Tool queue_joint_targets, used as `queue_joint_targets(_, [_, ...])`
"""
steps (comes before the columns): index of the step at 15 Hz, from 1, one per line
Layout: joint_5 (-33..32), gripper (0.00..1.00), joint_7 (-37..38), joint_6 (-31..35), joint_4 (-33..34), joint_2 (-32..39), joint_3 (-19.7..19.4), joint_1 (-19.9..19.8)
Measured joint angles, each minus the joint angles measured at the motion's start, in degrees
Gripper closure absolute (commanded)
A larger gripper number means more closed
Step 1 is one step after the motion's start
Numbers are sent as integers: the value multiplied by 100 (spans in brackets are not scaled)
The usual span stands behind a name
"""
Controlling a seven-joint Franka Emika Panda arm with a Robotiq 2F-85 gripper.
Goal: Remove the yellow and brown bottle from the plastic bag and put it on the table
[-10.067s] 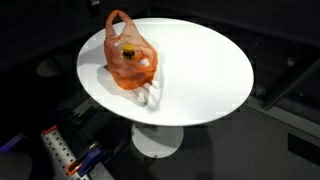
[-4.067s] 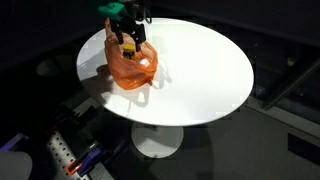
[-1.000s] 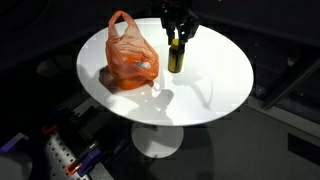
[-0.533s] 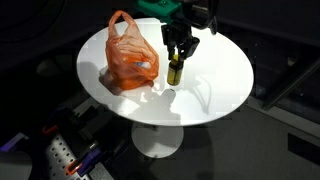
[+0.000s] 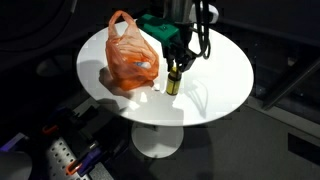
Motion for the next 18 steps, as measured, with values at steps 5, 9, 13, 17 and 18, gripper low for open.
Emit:
queue_joint_targets(5, [36,0,-88,35,-82,-260,37,10])
queue_joint_targets(9, [327,0,-619,-811,-176,-1076,144,27])
queue_joint_targets(13, [433,0,-921,-2063,-205,-1963,213,122])
queue_joint_targets(17, [417,0,-842,-3059,-210,-2690,332,195])
queue_joint_targets(18, [414,0,-808,-3254,-210,-2848,372,205])
